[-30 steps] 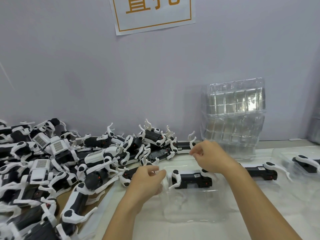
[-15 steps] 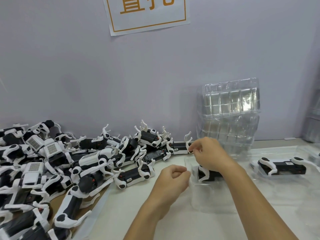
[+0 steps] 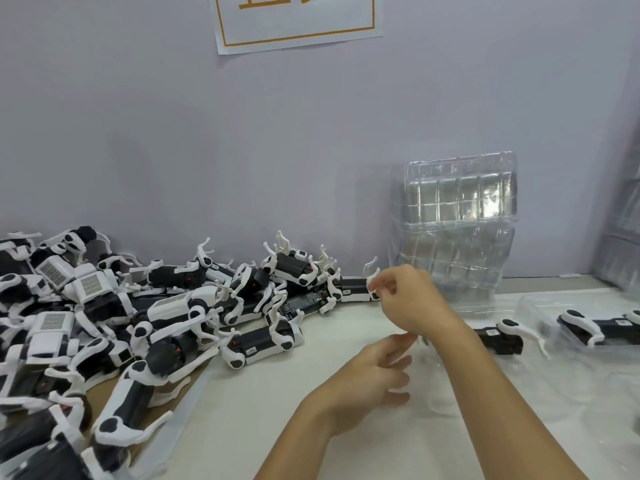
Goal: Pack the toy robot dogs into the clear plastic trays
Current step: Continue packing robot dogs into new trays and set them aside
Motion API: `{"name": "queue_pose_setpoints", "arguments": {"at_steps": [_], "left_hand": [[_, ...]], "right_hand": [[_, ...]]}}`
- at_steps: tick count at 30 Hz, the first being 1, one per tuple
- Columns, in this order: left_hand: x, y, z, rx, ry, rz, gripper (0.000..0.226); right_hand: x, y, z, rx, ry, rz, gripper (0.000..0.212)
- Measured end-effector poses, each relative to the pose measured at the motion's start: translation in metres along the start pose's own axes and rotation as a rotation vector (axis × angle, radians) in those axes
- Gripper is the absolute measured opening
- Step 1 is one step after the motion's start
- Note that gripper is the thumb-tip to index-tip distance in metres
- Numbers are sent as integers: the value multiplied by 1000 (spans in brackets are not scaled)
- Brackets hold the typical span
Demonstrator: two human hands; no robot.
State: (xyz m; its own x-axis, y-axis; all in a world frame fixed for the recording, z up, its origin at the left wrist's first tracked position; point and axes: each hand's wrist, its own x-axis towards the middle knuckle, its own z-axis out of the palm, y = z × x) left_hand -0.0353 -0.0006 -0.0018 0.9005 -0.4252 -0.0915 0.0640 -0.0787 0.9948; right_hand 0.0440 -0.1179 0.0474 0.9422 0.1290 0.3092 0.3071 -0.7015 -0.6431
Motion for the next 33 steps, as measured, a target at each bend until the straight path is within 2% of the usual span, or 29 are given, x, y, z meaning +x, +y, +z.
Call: {"name": "queue_pose_setpoints", "arguments": {"at_steps": [3, 7, 9, 16, 22, 25, 29, 33], "left_hand": [[2, -3, 0, 50, -23, 13, 55], [4, -4, -4, 115, 155, 55, 33], [3, -3, -4, 136, 186, 53, 29], [1, 1, -3, 220, 87, 28, 38], [20, 20, 0, 460, -13, -24, 50], [30, 18, 1, 479, -9, -47, 49], [34, 5, -4, 385, 114, 17, 40], [36, 1, -21, 352, 325, 96, 38]], "right_hand": [[1, 0, 3, 5, 8, -13, 31], [0, -1, 7, 21, 25, -43, 32], [0, -1, 7, 23, 30, -49, 32], [-1, -3, 4, 60, 66, -40, 33], [0, -6, 3, 84, 89, -47, 33], [1, -3, 0, 99, 104, -44, 33], [3, -3, -3, 117, 155, -41, 29], [12, -20, -14, 157, 291, -69, 25]]}}
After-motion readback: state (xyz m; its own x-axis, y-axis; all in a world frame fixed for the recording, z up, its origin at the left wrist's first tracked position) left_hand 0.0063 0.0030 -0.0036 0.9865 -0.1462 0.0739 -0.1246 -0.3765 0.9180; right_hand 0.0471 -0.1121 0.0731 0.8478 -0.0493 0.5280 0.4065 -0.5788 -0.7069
